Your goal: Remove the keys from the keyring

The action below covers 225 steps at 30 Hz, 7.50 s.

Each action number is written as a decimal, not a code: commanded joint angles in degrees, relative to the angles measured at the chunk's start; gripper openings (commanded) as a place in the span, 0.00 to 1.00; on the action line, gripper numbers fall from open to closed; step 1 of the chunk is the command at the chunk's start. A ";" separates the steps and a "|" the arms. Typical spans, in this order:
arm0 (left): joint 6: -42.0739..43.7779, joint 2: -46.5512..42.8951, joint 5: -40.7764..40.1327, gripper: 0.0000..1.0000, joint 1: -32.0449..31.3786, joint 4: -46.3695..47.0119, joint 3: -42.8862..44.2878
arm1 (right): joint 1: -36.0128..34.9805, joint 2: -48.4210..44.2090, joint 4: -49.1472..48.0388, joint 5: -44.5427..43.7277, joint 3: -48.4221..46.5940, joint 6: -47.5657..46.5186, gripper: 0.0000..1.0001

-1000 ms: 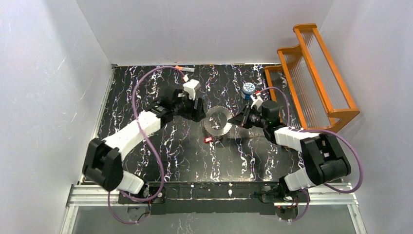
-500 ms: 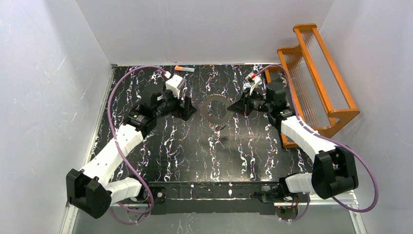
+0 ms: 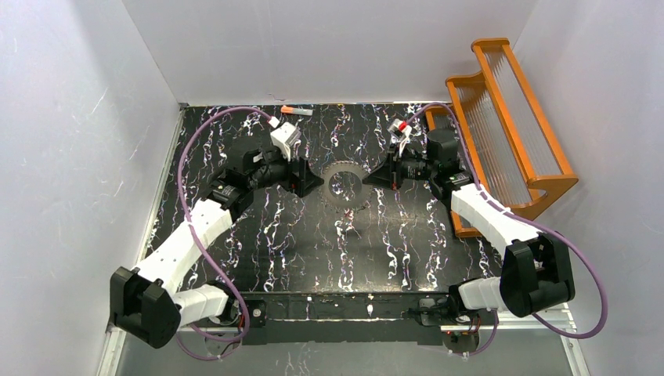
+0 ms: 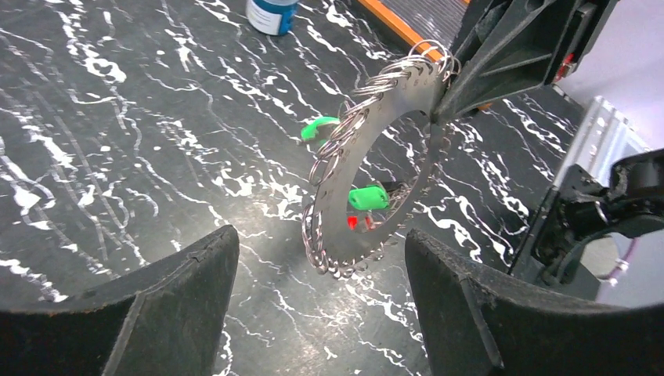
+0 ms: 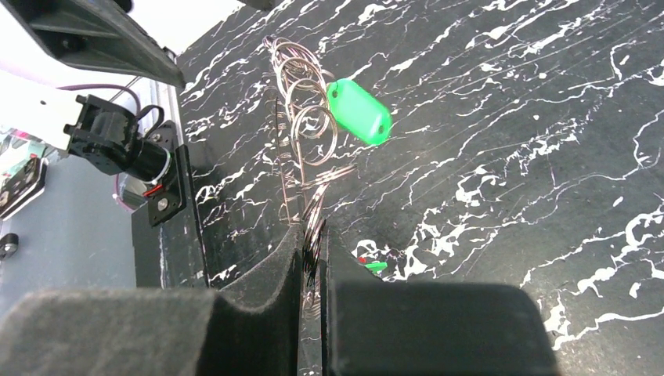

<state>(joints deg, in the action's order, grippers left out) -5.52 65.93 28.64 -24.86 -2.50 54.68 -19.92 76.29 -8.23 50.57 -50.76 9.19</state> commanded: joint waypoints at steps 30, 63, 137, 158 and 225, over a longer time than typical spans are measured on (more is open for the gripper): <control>-15.52 8.55 17.27 0.72 0.28 14.95 -3.96 | -0.53 -6.60 -37.38 -0.53 14.44 26.29 0.01; -30.94 7.30 27.17 0.00 0.25 35.08 -8.49 | 2.11 -4.34 -49.15 -4.61 19.65 34.12 0.01; -40.71 1.36 11.14 0.00 5.99 36.08 -11.86 | -31.39 -13.29 -50.33 -49.31 34.80 3.43 0.59; -44.40 0.23 7.04 0.00 6.10 35.11 -12.05 | -34.48 9.61 -71.53 -57.66 24.47 -1.24 0.60; -36.96 5.68 5.07 0.00 9.84 25.12 -10.78 | -35.27 -6.42 5.95 -54.15 2.04 -16.39 0.01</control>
<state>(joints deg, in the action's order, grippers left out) -47.48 70.50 34.20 -15.70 24.73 42.57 -54.89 70.50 -16.36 -4.93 -41.89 -4.10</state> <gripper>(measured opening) 0.092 0.043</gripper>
